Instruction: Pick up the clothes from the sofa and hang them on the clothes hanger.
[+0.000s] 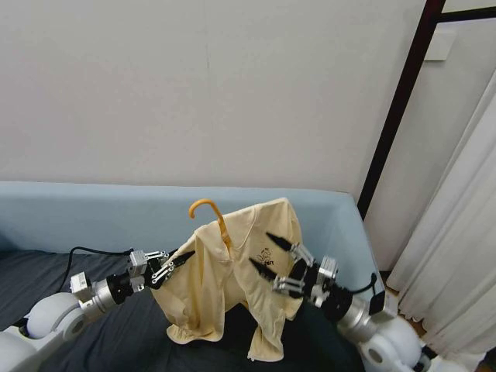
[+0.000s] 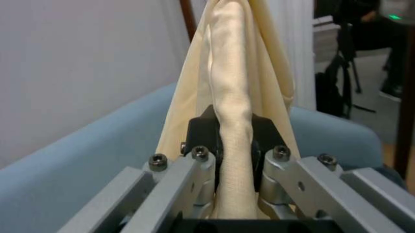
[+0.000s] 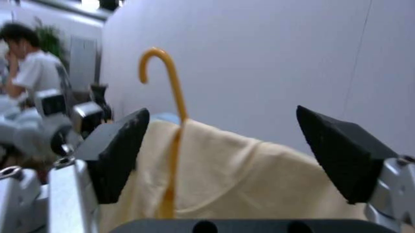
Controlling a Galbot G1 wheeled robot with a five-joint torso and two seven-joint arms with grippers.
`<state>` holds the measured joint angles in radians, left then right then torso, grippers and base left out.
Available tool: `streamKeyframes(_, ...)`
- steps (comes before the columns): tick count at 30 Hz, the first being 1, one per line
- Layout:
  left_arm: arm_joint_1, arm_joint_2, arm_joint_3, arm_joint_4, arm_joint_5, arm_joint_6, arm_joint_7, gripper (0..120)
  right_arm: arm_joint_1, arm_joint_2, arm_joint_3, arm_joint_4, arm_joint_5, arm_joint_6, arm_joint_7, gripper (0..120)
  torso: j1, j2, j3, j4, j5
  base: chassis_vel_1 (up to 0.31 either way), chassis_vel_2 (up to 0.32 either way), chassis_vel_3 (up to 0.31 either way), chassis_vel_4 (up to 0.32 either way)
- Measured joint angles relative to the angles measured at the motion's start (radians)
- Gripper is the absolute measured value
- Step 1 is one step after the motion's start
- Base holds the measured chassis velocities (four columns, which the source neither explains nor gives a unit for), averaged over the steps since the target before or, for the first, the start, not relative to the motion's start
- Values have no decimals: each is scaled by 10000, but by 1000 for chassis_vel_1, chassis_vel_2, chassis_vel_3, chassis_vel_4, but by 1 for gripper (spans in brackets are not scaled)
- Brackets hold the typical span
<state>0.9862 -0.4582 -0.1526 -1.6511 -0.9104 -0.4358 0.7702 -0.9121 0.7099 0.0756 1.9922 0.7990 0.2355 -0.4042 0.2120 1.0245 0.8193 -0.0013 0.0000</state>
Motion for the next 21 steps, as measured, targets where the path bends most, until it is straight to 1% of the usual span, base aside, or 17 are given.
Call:
streamKeyframes(1,-49,81,0,103,-1,13,389,7,221,-359,-12,-54,24,-245,-118,93,0,0,0,-2,0,0,0,0,0)
streamKeyframes(2,-49,81,0,103,-1,13,389,7,221,-359,-12,-54,24,-245,-118,93,0,0,0,-2,0,0,0,0,0)
streamKeyframes(3,-100,174,0,184,5,43,814,7,521,-755,-86,-126,141,-552,-409,98,0,0,0,-4,1,0,0,0,0)
streamKeyframes(5,-173,313,5,251,53,120,1399,7,1151,-1310,-269,-351,222,-1098,-1308,100,0,0,0,-3,-1,0,0,0,0)
streamKeyframes(6,-216,363,35,269,104,151,1581,7,1411,-1496,-340,-492,148,-1330,-1770,100,0,0,0,-1,0,0,0,0,0)
streamKeyframes(7,-216,363,35,269,104,151,1581,7,1411,-1496,-340,-492,148,-1330,-1770,100,0,0,0,-1,0,0,0,0,0)
streamKeyframes(9,-294,458,107,279,300,230,1958,7,1961,-1783,-585,-813,-57,-1774,-2665,100,0,0,0,-3,0,0,0,0,0)
streamKeyframes(10,-305,490,117,275,388,239,2041,7,2225,-1874,-738,-944,-105,-2063,-3125,100,0,0,0,-4,0,0,0,0,0)
streamKeyframes(11,-305,490,117,275,388,239,2041,7,2225,-1874,-738,-944,-105,-2063,-3125,100,0,0,0,-4,0,0,0,0,0)
streamKeyframes(13,-333,552,126,235,527,237,2105,7,2644,-2005,-1002,-1089,-266,-2730,-3879,100,0,0,0,-3,0,0,0,0,0)
streamKeyframes(15,-365,584,134,200,587,223,2107,7,2963,-2045,-1326,-1120,-428,-3199,-3901,100,0,0,0,-3,0,0,0,0,0)
streamKeyframes(16,-365,584,134,200,587,223,2107,7,2963,-2045,-1326,-1120,-428,-3199,-3901,100,0,0,0,-3,0,0,0,0,0)
streamKeyframes(18,-388,606,154,174,676,203,2111,7,3266,-2011,-1677,-1216,-430,-3624,-3893,100,0,0,0,-3,-1,0,0,0,0)
streamKeyframes(21,-392,611,188,135,711,191,2109,7,3510,-1929,-1994,-1367,-384,-3841,-3907,100,0,0,0,-2,0,0,0,0,0)
